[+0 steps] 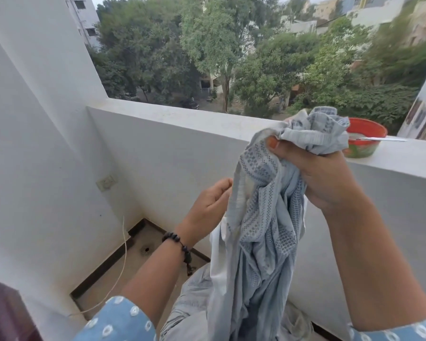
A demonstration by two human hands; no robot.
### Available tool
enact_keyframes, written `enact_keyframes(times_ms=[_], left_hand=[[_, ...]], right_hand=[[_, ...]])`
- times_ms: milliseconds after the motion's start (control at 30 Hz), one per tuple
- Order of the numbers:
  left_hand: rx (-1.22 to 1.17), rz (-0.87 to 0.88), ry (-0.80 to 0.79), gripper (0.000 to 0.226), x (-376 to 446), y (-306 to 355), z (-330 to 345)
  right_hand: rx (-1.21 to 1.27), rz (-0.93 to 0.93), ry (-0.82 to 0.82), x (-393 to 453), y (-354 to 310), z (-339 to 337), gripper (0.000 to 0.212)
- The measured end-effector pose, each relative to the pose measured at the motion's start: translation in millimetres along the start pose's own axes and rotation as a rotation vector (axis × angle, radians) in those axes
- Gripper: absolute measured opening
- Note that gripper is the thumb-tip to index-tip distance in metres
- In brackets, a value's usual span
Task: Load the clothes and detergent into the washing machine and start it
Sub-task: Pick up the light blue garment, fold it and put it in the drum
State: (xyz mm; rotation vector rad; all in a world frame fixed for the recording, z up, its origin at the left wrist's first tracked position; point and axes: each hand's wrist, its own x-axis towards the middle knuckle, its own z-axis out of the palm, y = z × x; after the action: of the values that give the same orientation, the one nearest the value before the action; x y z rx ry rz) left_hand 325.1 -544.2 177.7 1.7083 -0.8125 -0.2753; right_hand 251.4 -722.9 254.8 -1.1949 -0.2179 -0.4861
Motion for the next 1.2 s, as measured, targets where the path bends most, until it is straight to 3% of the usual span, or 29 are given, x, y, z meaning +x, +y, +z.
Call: enact_keyframes(times_ms=[133, 300, 400, 467, 600, 733, 833, 933, 1033, 1133, 1200], left_hand=[[-0.057, 0.032, 0.01, 0.05, 3.8, 21.5, 0.2], [-0.19, 0.006, -0.016, 0.059, 0.5, 29.5, -5.3], [-0.091, 0.023, -0.024, 0.028, -0.2, 23.1, -2.1], [0.092, 0.033, 0.028, 0.016, 0.1, 14.0, -1.4], [0.312, -0.085, 0.143, 0.025, -2.2, -12.2, -19.9], [0.19, -0.106, 0.302, 0.019, -1.7, -16.6, -40.7], [0.196, -0.055, 0.436, 0.023, 4.9, -0.3, -47.8], [0.04, -0.032, 0.472, 0.027, 11.9, 21.4, -48.4], [-0.016, 0.041, 0.365, 0.028, 19.1, 46.5, -35.8], [0.032, 0.169, 0.159, 0.017, 29.6, 65.2, -19.9], [0.039, 0.236, 0.115, 0.012, 34.9, 72.7, -15.6]], right_hand=[[-0.112, 0.067, -0.06, -4.7, 10.0, 0.7, 0.018], [-0.128, 0.118, 0.011, -5.8, 16.6, 1.4, 0.019], [-0.148, 0.138, 0.025, -5.8, 18.2, 1.0, 0.019], [-0.136, 0.133, 0.027, -7.1, 16.3, 2.6, 0.024], [-0.047, 0.079, 0.06, -7.1, 3.8, -1.8, 0.026], [0.034, 0.008, 0.175, -4.1, -10.0, -14.7, 0.015], [0.029, -0.032, 0.295, -2.8, -11.1, -19.2, 0.02], [0.037, -0.021, 0.343, -2.6, -4.1, -17.2, 0.019], [0.014, 0.023, 0.267, -4.5, 10.3, -6.3, 0.016], [-0.044, 0.103, 0.017, -10.1, 23.8, 11.1, 0.042], [-0.084, 0.153, -0.087, -13.1, 27.5, 18.5, 0.041]])
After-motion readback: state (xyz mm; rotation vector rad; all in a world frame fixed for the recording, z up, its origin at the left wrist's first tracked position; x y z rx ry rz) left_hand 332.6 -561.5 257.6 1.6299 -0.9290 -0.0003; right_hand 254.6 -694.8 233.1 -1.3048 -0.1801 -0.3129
